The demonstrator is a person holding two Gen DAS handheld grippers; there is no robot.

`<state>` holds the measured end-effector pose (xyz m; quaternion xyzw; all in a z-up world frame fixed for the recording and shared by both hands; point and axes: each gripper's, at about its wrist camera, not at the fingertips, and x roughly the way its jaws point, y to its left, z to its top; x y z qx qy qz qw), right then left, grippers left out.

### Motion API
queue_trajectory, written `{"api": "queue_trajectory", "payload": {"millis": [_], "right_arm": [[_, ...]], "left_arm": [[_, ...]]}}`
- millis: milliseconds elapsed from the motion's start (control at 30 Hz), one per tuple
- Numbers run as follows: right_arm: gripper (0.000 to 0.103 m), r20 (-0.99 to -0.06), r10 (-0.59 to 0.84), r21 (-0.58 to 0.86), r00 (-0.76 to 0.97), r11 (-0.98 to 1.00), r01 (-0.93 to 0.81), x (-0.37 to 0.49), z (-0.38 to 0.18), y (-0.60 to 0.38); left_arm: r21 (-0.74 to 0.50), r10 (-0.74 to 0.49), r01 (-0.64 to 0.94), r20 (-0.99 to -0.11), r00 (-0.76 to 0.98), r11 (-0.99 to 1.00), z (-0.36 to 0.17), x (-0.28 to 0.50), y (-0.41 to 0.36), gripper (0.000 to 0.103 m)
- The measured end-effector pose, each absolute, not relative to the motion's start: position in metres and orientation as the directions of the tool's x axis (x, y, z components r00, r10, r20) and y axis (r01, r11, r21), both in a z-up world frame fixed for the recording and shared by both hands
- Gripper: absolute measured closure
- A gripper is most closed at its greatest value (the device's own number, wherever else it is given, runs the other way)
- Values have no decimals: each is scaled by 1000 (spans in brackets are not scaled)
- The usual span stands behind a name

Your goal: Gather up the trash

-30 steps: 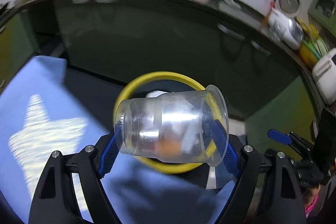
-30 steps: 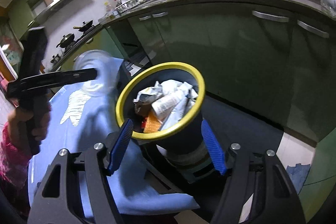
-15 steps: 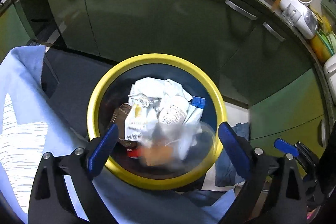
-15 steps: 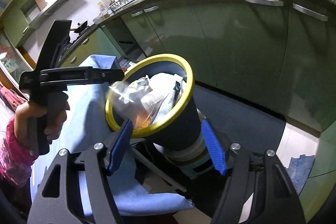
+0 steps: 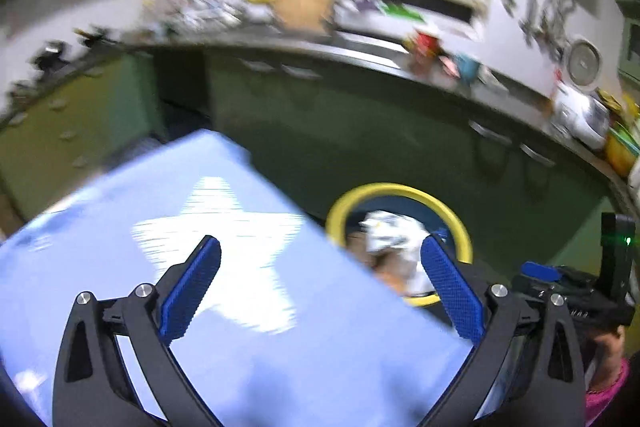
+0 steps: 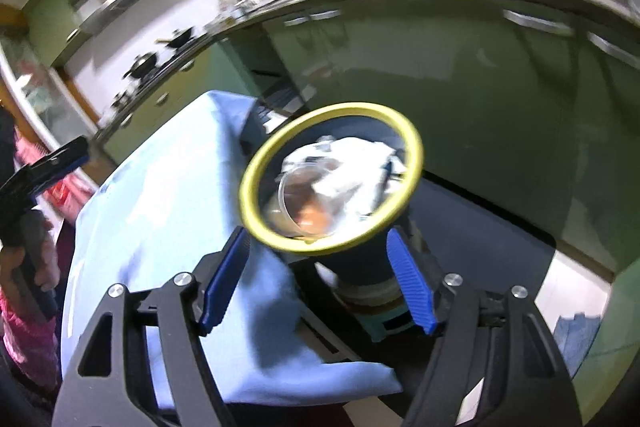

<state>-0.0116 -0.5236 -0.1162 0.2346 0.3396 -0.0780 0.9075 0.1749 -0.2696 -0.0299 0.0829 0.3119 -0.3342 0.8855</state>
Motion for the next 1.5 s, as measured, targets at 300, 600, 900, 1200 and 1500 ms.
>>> {"api": "queue_trajectory", "payload": {"millis": [300, 600, 900, 1200, 1500], "right_arm": [[29, -635, 34, 250, 772, 954, 163, 9, -88, -446], [18, -576, -43, 108, 817, 986, 128, -14, -44, -392], [15, -520, -61, 80, 852, 990, 119, -45, -23, -377], [14, -507, -61, 79, 860, 990, 117, -58, -19, -373], [14, -515, -48, 90, 856, 990, 109, -57, -21, -369]], "left_arm": [[-90, -314, 320, -553, 771, 943, -27, 114, -99, 4], [-101, -156, 120, -557, 815, 988, -27, 49, -11, 4], [-114, -153, 111, -491, 857, 987, -5, -5, 2, 4], [-75, -184, 169, -472, 862, 983, 8, -16, -18, 4], [-52, -190, 189, -483, 855, 981, 10, -5, -33, 4]]}}
